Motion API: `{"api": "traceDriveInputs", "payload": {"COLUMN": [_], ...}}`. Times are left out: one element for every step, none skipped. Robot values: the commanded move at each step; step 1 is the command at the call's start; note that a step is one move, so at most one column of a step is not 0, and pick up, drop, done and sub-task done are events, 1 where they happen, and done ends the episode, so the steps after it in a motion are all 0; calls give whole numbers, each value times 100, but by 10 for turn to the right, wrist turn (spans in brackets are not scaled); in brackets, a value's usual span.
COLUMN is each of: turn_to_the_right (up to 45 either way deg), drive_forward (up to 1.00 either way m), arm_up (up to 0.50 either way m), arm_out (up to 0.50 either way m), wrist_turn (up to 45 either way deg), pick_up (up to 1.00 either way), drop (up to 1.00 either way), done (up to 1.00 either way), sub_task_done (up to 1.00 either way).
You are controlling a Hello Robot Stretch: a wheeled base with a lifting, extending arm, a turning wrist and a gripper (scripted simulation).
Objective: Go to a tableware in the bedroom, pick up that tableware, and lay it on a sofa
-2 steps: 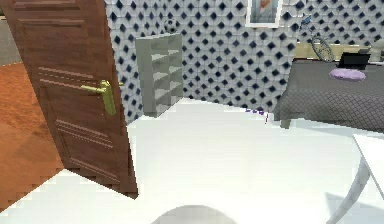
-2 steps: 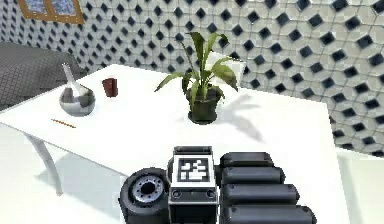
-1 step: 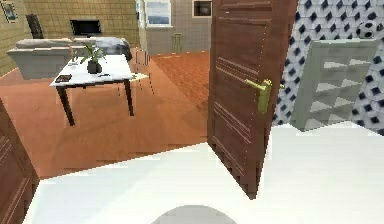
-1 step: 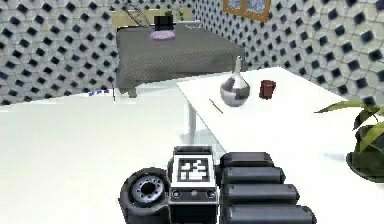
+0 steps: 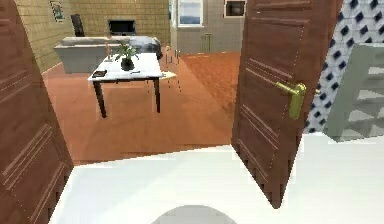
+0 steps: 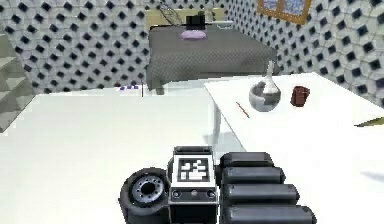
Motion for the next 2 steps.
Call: {"api": "traceDriveInputs", "payload": {"turn_to_the_right": [0,-30], "drive_forward": [100,0], "arm_up": [0,0], "arm_out": [0,0], "wrist_turn": [0,0], "pick_up": [0,0], "drop": [0,0], "done": [0,0], "sub_task_done": [0,0]}}
